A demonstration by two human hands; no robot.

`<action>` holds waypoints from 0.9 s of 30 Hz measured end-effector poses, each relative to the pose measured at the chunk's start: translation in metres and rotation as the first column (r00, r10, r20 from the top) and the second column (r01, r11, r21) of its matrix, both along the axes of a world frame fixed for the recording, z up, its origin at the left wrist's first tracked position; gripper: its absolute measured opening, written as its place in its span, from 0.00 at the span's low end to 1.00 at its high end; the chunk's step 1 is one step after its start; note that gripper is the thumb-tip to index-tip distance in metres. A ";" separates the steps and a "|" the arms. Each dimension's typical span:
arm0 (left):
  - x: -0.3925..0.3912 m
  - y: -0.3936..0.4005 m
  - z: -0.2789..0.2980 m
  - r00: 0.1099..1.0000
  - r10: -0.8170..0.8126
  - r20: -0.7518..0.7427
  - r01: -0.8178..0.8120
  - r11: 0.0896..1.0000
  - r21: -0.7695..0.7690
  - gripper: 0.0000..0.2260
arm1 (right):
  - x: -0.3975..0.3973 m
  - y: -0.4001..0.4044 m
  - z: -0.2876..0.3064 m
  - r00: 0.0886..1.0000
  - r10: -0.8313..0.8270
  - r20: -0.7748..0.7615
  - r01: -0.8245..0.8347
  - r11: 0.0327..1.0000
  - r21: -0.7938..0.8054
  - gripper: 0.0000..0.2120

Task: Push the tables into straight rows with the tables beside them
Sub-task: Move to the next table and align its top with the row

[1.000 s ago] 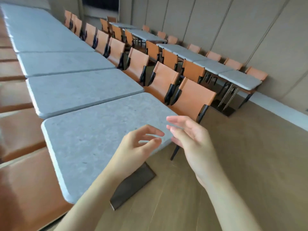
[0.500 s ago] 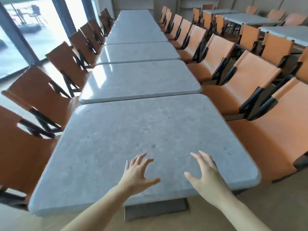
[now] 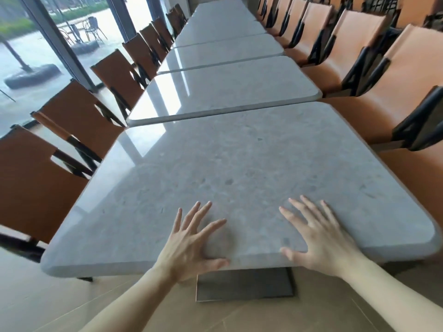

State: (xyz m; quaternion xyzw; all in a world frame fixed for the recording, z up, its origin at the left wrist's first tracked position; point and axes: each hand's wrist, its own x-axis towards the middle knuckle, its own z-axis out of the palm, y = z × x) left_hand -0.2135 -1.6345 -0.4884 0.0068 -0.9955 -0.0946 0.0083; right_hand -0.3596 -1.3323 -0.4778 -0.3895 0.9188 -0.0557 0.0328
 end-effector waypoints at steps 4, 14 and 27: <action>0.015 0.010 0.005 0.992 0.108 0.060 -0.102 0.990 -0.102 0.47 | 0.023 -0.019 0.006 0.978 -0.196 0.072 0.202 0.976 -0.083 0.45; 0.014 0.003 -0.007 0.999 0.030 0.015 -0.026 0.967 -0.254 0.51 | 0.031 -0.029 -0.019 0.965 -0.259 -0.051 0.243 0.947 -0.210 0.47; 0.008 -0.001 -0.011 0.999 0.029 0.026 -0.020 0.963 -0.269 0.47 | 0.025 -0.027 -0.019 0.973 -0.215 -0.083 0.196 0.962 -0.190 0.46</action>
